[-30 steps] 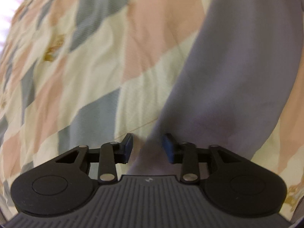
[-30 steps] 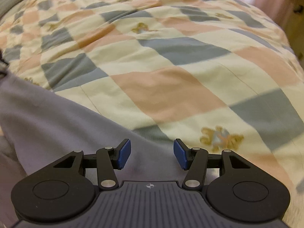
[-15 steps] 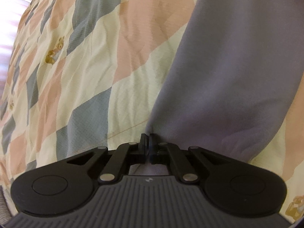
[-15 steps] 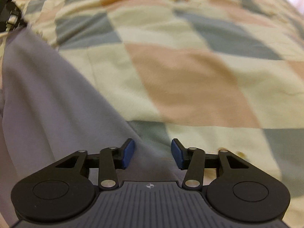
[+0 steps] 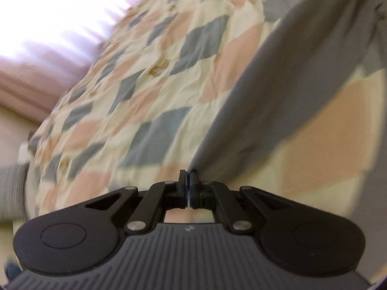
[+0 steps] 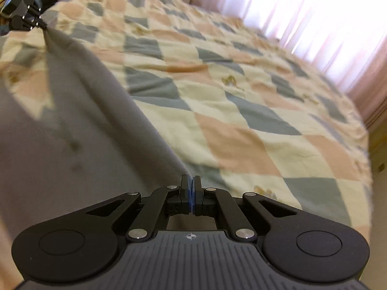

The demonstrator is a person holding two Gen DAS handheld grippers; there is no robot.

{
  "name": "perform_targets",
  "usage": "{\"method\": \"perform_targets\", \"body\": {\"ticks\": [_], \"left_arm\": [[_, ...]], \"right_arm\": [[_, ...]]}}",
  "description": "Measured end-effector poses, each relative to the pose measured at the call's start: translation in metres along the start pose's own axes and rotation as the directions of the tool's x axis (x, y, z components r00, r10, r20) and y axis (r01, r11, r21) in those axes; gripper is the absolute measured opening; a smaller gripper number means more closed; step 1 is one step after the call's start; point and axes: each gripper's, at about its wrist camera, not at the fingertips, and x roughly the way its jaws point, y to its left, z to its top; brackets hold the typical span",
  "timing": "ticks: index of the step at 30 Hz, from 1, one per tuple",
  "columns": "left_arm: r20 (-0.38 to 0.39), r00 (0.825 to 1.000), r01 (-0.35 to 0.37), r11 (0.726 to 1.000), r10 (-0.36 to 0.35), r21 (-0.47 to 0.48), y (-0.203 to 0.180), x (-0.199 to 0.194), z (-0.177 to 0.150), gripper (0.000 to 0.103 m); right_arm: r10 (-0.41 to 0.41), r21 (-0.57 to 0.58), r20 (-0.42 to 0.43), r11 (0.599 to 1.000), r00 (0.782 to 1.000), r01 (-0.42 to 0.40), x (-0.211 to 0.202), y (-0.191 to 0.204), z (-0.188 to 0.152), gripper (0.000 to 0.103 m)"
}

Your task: Fold clothes

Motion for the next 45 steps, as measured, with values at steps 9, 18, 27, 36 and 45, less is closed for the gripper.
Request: {"method": "perform_targets", "body": {"ticks": [9, 18, 27, 36, 45], "left_arm": [[-0.184, 0.978, 0.069, 0.984, -0.099, -0.161, -0.112, -0.090, -0.094, 0.005], [-0.182, 0.981, -0.074, 0.734, -0.068, -0.675, -0.099, -0.140, -0.141, 0.037], [-0.127, 0.974, -0.093, 0.178, -0.189, -0.980, -0.070, -0.081, -0.194, 0.036], [-0.001, 0.991, -0.030, -0.219, -0.132, -0.975, -0.048, -0.052, -0.247, 0.020], [-0.015, 0.989, -0.026, -0.073, -0.146, -0.997, -0.041, -0.041, -0.233, 0.002]], "right_arm": [[0.020, -0.093, -0.176, 0.995, 0.984, -0.037, -0.042, 0.114, -0.102, 0.006], [-0.022, 0.240, -0.190, 0.968, 0.982, 0.068, -0.063, 0.137, -0.123, 0.040], [0.043, 0.673, -0.139, 0.737, 0.989, 0.062, -0.049, 0.122, -0.108, 0.040], [0.013, 0.981, -0.034, 0.189, 0.999, 0.031, -0.054, 0.099, -0.164, 0.041], [-0.114, 0.999, 0.020, -0.045, 0.993, -0.025, -0.050, 0.067, -0.212, 0.041]]}}
